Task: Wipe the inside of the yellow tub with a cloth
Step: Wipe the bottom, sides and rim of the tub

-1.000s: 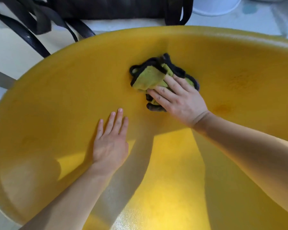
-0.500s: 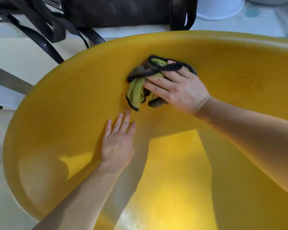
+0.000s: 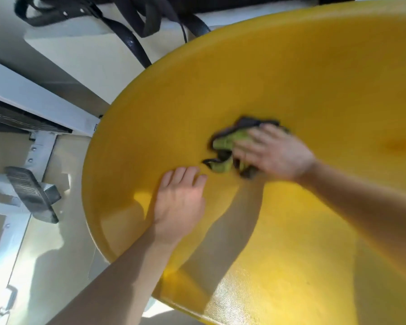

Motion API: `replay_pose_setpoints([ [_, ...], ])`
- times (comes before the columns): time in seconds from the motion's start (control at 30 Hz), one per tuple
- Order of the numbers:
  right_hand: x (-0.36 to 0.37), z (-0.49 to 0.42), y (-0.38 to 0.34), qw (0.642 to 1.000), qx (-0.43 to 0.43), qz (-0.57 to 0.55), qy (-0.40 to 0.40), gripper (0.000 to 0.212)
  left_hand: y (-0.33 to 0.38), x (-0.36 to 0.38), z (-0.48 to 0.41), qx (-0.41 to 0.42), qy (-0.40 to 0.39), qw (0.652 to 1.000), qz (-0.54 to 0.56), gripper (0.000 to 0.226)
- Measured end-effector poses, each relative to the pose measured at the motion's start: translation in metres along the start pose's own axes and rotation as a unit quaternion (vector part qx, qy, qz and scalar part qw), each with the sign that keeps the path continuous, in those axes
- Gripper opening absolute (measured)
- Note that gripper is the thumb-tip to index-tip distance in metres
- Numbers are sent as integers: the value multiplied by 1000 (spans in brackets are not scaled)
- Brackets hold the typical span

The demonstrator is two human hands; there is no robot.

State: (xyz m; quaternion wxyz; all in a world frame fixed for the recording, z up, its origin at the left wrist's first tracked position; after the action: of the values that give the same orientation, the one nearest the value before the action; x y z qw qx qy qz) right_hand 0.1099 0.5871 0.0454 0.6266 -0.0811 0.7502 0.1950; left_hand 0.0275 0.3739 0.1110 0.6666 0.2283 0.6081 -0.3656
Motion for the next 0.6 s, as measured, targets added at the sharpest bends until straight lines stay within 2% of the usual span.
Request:
replay_pose_setpoints([
  [0.1,-16,-6,31,992,94,57,57,43,10,6,-1,-20,-9,1000,9,47],
  [0.2,9,5,-29,980,187,-58,34,55,16,8,-3,-32,-23,999,-2,45],
  [0.27,26,26,-84,968,211,-139,-5,58,23,12,-2,-20,-27,999,-19,41],
  [0.33,27,53,-123,960,199,-187,-61,64,32,16,-2,-8,-39,999,-35,38],
  [0.43,11,101,-135,951,118,-211,-193,67,50,22,2,-7,-83,995,-53,33],
  [0.5,-1,138,-114,945,80,-192,-253,58,69,23,3,-23,-111,992,-57,31],
  [0.53,-7,155,-94,949,71,-159,-263,51,81,21,2,-34,-121,991,-50,32],
  [0.6,-27,188,-41,955,91,-84,-270,53,110,15,-4,-39,-123,991,-30,30],
])
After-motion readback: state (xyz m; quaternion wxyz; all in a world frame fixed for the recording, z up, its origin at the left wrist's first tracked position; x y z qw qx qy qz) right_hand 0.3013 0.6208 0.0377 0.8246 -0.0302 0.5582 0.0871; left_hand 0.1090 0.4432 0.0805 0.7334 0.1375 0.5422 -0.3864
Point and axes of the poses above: each hand's wrist, its own z-axis away from the middle knuckle, its own x-axis out of the palm, y = z × x, the point moved 4 cm from there along -z, towards the middle knuckle, and after that the axes turned 9 degrees about -x, right-handed, at the moved point
